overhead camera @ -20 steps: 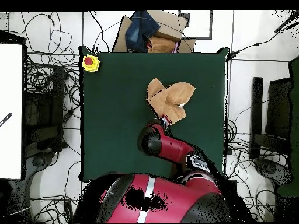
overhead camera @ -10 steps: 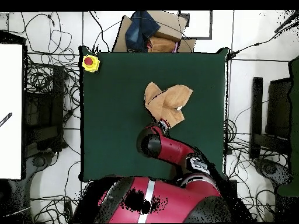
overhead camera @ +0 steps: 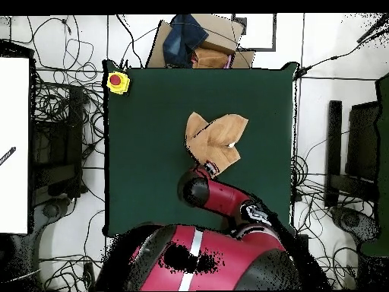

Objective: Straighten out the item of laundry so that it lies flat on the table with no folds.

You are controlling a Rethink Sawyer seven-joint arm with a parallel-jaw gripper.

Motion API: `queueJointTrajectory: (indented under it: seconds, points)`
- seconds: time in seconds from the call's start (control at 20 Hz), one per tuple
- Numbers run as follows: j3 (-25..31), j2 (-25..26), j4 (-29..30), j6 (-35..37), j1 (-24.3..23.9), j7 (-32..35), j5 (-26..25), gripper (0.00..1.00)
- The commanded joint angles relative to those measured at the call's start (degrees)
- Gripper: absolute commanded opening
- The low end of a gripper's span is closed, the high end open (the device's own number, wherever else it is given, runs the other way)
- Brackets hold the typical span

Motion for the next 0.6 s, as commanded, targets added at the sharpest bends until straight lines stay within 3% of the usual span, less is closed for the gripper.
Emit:
queueJointTrajectory:
  seconds: [0.05, 0.6]
  points:
    - [6.1, 1.1, 4.4, 6.0, -0.3, 14.4, -0.7, 0.0]
    - [6.7, -2.2, 8.2, 7.1, -0.2, 14.6, -0.2, 0.0]
